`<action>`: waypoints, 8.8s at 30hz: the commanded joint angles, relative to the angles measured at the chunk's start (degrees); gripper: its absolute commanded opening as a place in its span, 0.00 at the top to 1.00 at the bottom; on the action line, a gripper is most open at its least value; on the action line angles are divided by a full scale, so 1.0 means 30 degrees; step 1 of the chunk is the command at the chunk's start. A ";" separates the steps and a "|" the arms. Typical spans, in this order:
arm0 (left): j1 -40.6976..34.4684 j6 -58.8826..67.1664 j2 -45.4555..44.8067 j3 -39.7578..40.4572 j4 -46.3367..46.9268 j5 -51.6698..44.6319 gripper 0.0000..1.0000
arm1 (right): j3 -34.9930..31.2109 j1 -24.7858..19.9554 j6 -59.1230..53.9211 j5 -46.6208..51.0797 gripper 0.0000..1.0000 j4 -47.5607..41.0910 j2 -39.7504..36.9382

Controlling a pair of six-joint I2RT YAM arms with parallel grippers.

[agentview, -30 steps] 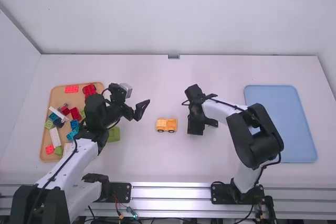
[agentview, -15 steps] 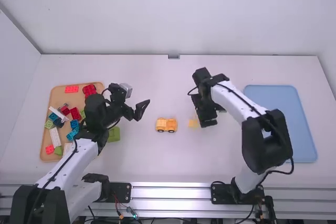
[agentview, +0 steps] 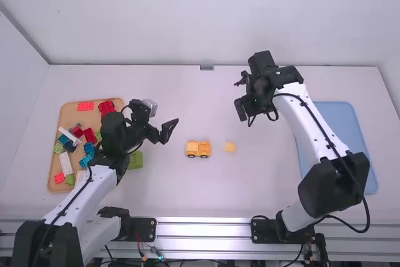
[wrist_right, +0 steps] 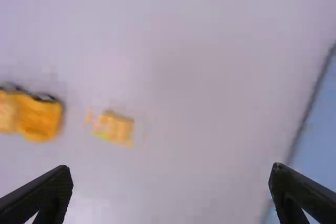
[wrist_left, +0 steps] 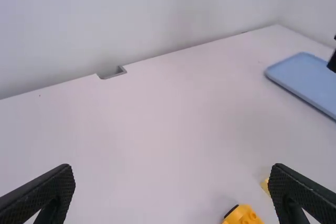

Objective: Assemble lego blocks to make yellow taxi

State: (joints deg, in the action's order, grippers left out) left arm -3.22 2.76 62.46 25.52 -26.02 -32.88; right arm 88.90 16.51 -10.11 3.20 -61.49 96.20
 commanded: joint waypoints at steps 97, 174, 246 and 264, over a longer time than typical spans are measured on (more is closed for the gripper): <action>-0.3126 1.7704 1.6043 0.3395 0.0896 -0.5894 0.12 | -1.2998 0.0801 -1.7544 -1.9424 0.93 1.9343 0.3657; -0.3927 1.7478 1.8047 0.5406 0.0896 -0.6659 0.68 | -1.4637 0.2098 -1.5183 -1.6611 1.00 2.2025 0.3432; -0.4415 1.6874 1.7675 0.5406 0.1275 -0.5231 0.74 | -1.4651 -0.0612 -1.0295 -1.8090 0.01 2.3350 0.1144; -0.4379 1.6502 1.5642 0.5406 0.3920 -0.3162 0.01 | -1.4659 0.0044 -0.8561 -1.2604 0.01 2.1347 -0.1843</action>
State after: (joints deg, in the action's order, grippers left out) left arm -16.45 53.49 112.33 42.41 -16.73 -46.52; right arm 44.82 15.70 -36.29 -37.74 2.50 92.01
